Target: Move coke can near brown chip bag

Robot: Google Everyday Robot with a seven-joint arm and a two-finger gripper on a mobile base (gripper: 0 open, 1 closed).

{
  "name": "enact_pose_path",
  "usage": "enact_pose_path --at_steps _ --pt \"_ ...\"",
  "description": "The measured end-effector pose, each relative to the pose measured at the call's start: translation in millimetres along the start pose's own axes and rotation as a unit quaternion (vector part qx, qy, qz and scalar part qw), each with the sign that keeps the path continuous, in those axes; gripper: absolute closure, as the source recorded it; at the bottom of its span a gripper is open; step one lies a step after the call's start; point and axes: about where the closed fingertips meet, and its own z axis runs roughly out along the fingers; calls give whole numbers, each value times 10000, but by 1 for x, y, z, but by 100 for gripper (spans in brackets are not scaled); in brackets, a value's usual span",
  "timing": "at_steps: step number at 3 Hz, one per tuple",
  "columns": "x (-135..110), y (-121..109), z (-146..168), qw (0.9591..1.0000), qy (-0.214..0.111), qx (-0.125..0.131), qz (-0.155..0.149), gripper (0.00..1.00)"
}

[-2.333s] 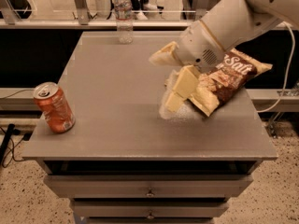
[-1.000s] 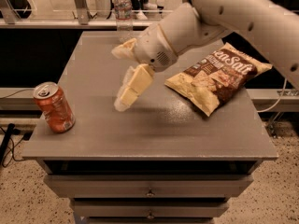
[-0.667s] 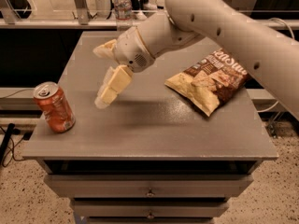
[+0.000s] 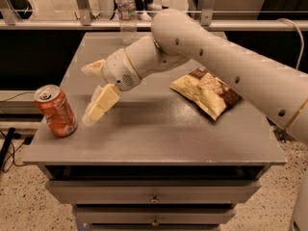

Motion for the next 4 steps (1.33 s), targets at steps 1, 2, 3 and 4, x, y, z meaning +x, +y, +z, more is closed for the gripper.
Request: enact_pose_path --at_steps 1,2,3,4 --pt "6 4 19 9998 -113 -79 106 0" --pt "5 6 36 9995 -204 -188 168 0" --pt "2 7 51 9990 -228 -336 194 0" --pt "1 8 60 9984 -282 -417 240 18"
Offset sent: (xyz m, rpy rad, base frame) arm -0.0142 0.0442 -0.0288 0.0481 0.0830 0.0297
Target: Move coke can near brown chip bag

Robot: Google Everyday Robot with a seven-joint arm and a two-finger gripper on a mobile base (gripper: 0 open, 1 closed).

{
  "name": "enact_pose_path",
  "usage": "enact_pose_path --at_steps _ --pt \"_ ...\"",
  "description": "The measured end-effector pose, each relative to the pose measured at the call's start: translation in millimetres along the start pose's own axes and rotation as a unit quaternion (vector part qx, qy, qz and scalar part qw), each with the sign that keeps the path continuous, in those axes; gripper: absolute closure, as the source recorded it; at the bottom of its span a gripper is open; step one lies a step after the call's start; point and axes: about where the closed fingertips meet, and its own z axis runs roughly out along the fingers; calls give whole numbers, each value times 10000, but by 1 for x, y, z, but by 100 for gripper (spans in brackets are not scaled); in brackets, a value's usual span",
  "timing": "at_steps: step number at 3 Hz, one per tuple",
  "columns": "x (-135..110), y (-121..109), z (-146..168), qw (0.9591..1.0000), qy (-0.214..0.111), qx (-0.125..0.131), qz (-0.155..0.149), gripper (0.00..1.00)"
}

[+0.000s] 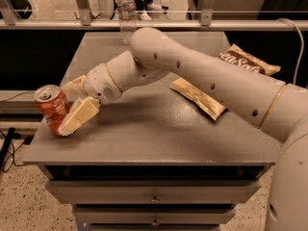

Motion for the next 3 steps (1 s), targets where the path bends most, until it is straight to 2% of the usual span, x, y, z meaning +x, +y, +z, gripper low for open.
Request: enact_pose_path --at_steps 1,2,3 --pt "-4 -3 -2 10000 -51 -29 62 41" --pt "-14 -8 -26 9999 0 51 163 72" --pt "-25 -5 -48 9995 174 95 245 95"
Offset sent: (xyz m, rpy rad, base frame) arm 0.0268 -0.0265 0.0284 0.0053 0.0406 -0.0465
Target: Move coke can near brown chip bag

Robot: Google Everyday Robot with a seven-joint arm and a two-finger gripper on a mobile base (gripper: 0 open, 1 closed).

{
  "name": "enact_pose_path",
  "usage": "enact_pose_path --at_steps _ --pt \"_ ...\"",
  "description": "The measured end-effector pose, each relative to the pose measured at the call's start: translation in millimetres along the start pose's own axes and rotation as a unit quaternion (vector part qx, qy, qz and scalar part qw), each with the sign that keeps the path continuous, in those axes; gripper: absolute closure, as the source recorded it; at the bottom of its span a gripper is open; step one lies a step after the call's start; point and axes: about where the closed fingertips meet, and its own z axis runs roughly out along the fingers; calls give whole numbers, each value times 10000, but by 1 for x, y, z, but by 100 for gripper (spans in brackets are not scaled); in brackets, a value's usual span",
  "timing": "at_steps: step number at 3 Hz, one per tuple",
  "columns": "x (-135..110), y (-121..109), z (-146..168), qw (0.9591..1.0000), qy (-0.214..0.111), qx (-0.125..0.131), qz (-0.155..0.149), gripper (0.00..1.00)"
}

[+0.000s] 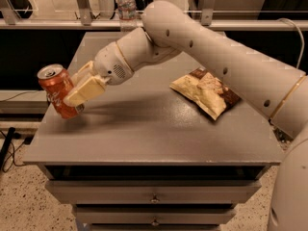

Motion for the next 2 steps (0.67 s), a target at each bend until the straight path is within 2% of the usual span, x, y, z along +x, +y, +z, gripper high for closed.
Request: enact_pose_path --at_steps 1,2 --pt "7 5 -32 9992 -62 377 118 100" --pt "39 3 -103 9918 -155 1214 365 100"
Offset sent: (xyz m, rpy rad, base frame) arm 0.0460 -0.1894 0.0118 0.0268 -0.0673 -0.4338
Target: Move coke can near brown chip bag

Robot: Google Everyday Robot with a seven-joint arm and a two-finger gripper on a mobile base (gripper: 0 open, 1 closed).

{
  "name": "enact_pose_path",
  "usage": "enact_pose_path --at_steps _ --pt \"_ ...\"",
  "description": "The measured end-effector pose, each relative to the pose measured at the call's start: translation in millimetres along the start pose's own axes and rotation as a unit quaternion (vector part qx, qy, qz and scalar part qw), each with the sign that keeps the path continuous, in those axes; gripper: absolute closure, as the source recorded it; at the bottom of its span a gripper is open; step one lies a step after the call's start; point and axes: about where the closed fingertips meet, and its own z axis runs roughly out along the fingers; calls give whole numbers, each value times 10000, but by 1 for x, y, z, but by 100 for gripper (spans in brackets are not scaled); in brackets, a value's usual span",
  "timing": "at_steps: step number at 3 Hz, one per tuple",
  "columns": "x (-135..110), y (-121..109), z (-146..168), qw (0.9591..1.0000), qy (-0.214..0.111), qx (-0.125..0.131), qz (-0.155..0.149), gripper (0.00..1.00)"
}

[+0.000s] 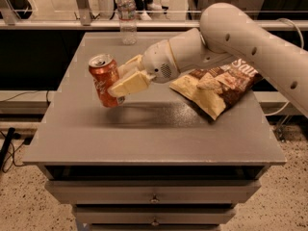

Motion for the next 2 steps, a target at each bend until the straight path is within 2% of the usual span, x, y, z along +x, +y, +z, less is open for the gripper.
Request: enact_pose_path --at_steps 1,2 --pt "0 0 0 10000 0 0 0 100" --pt "-8 -19 -28 9995 84 220 -194 100"
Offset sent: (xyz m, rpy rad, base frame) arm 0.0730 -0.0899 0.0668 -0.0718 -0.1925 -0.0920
